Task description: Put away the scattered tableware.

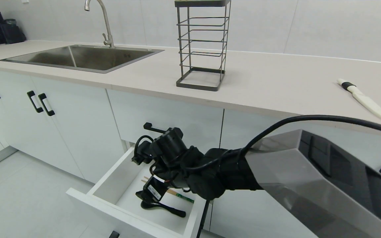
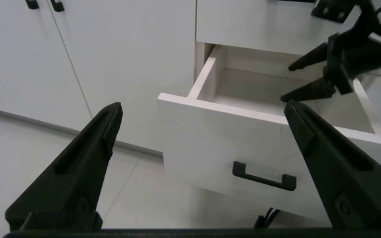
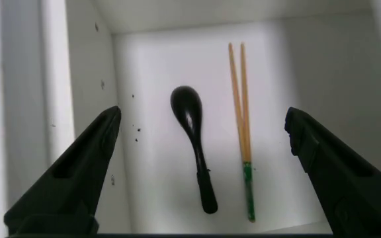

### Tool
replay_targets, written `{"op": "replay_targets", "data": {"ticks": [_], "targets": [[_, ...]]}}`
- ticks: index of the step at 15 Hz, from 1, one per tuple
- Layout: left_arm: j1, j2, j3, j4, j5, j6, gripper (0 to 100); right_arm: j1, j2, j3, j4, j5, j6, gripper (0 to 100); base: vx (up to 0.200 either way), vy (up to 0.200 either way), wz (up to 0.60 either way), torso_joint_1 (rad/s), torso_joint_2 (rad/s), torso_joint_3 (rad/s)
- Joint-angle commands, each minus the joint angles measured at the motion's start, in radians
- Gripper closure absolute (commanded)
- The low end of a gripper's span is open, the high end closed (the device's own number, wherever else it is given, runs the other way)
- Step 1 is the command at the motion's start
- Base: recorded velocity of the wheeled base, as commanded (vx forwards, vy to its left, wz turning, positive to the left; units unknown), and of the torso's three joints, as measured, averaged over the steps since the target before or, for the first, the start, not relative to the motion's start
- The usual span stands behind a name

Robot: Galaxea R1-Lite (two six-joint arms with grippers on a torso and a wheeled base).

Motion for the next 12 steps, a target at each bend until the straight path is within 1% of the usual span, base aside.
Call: {"op": "replay_targets", "data": {"ticks": [1, 2, 3, 5, 6, 7, 8, 9, 12], "targets": [[0.0, 0.001, 0.0, 0.0, 0.0, 0.0, 0, 0.013, -0.123, 0.087, -0.007, -0.012, 0.0, 0, 0.0, 0.0, 0.0, 0.0, 0.0, 0.0], [0.0, 0.001, 0.0, 0.0, 0.0, 0.0, 0, 0.019, -0.172, 0.143, -0.01, -0.013, 0.0, 0, 0.0, 0.0, 0.0, 0.0, 0.0, 0.0], [0.0, 0.001, 0.0, 0.0, 0.0, 0.0, 0, 0.019, -0.172, 0.143, -0.01, -0.013, 0.0, 0, 0.0, 0.0, 0.0, 0.0, 0.0, 0.0], [0.0, 0.001, 0.0, 0.0, 0.0, 0.0, 0, 0.033, -0.322, 0.322, -0.069, -0.056, 0.006, 0, 0.0, 0.0, 0.0, 0.0, 0.0, 0.0], [0.0, 0.001, 0.0, 0.0, 0.0, 0.0, 0, 0.034, -0.355, 0.365, -0.085, -0.058, 0.006, 0, 0.0, 0.0, 0.0, 0.0, 0.0, 0.0], [0.0, 0.001, 0.0, 0.0, 0.0, 0.0, 0, 0.034, -0.416, 0.454, -0.13, -0.073, 0.006, 0, 0.0, 0.0, 0.0, 0.0, 0.0, 0.0], [0.0, 0.001, 0.0, 0.0, 0.0, 0.0, 0, 0.033, -0.451, 0.515, -0.164, -0.082, 0.008, 0, 0.0, 0.0, 0.0, 0.0, 0.0, 0.0], [0.0, 0.001, 0.0, 0.0, 0.0, 0.0, 0, 0.028, -0.505, 0.614, -0.21, -0.085, 0.009, 0, 0.0, 0.0, 0.0, 0.0, 0.0, 0.0], [0.0, 0.001, 0.0, 0.0, 0.0, 0.0, 0, -0.012, -0.635, 0.811, -0.262, -0.087, 0.008, 0, 0.0, 0.0, 0.0, 0.0, 0.0, 0.0]]}}
